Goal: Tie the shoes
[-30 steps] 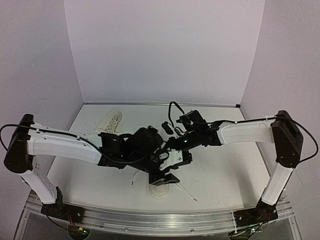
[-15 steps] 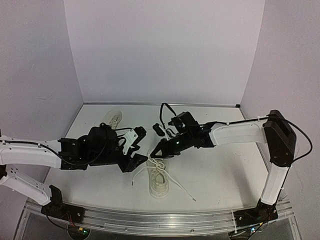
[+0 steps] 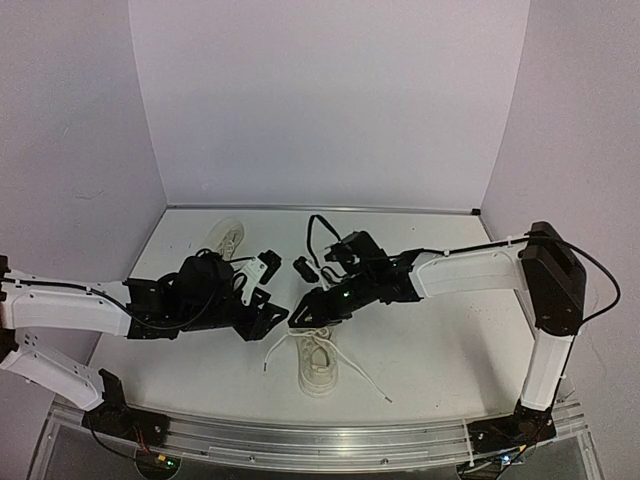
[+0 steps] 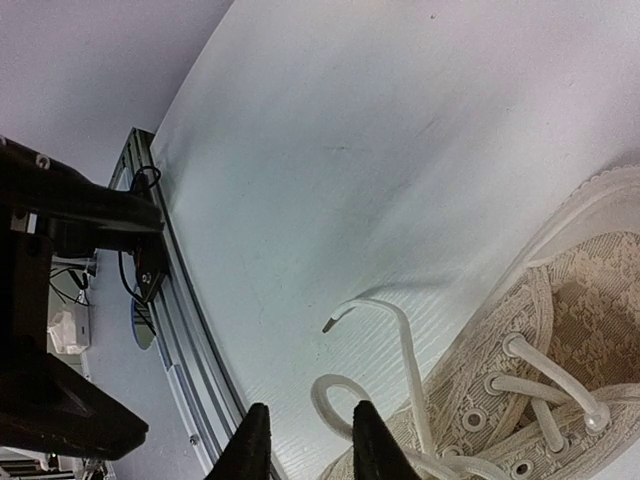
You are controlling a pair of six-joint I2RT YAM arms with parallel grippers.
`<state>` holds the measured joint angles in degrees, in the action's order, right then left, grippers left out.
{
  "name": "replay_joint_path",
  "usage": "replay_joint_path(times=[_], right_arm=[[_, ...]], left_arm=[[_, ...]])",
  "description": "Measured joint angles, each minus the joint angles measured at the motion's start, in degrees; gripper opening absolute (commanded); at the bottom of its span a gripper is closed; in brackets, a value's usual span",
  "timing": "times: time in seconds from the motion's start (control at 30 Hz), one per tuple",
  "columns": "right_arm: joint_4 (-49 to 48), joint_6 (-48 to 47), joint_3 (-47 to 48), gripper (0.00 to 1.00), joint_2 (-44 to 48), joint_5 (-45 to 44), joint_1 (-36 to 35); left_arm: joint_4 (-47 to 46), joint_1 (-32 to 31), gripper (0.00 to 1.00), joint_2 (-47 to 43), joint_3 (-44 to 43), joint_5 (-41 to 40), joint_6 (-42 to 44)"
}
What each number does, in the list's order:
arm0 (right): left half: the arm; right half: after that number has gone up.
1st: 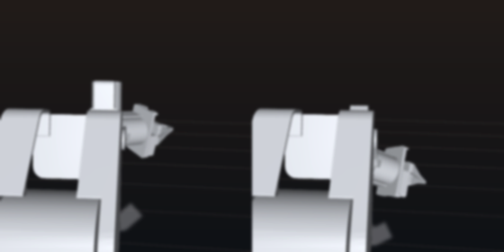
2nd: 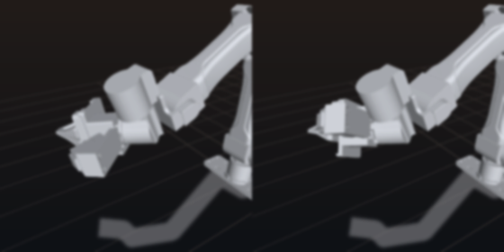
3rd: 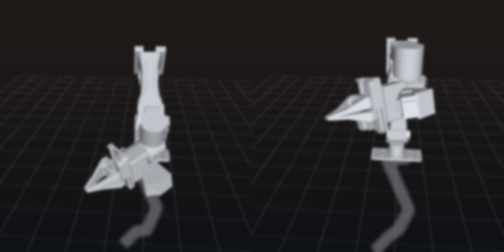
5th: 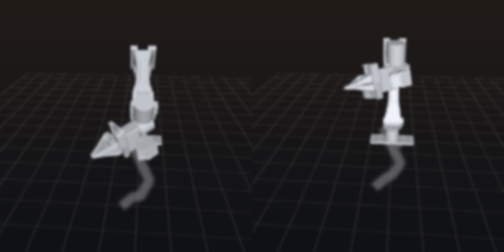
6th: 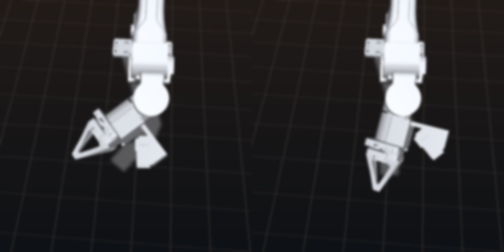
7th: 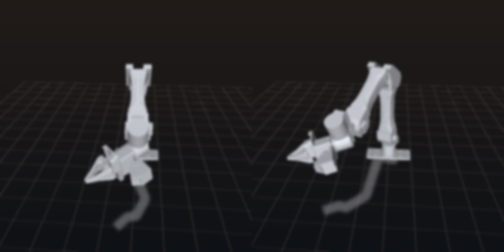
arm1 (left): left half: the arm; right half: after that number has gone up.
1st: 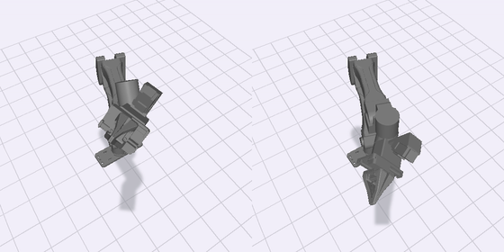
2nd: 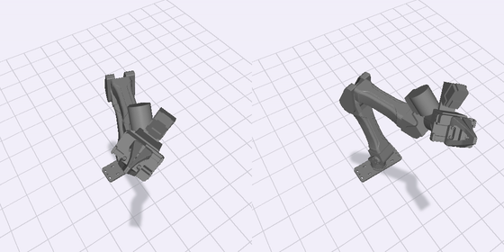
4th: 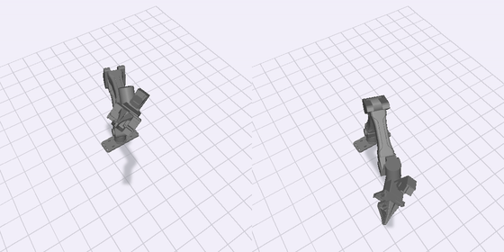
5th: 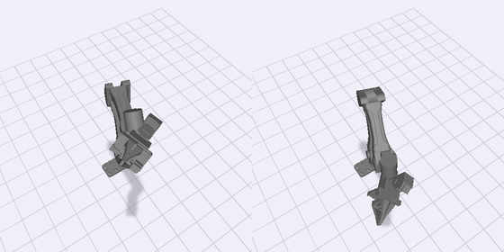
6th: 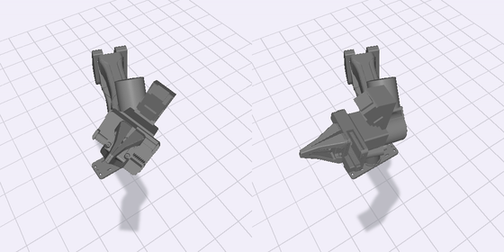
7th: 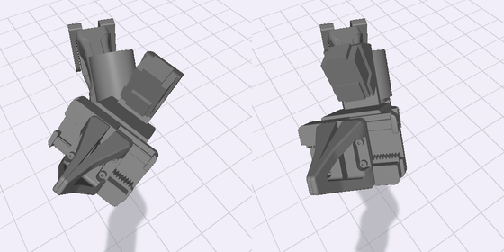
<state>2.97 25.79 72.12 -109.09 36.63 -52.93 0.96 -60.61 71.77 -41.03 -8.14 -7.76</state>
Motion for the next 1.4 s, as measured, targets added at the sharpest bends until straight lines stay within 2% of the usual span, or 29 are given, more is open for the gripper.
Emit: replay_joint_path(times=[0.07, 0.23, 0.5, 0.83, 1.4], right_arm=[[0.52, -0.45, 0.01, 0.49, 0.24, -0.29, 0.01], [2.51, -1.34, 0.09, 0.51, 2.86, -0.97, 0.79], [4.69, -4.77, 0.17, 0.46, 9.51, -2.77, 7.63], [9.28, -10.19, 0.2, 0.34, 2.05, -2.39, 8.22], [11.76, -13.76, 0.22, 0.29, -1.54, 2.69, 8.15]], left_arm=[[-0.54, 0.4, 0.6, 0.11, 0.27, 0.82, -0.21], [-1.15, 0.8, 0.61, 1.49, 0.26, 3.06, 0.0], [-0.26, 1.03, 0.61, 6.72, -1.51, 5.63, 1.65], [0.53, 2.83, 0.61, 13.29, -8.55, 7.08, 3.27], [0.56, 6.27, 0.6, 17.85, -10.84, 11.89, 3.42]])
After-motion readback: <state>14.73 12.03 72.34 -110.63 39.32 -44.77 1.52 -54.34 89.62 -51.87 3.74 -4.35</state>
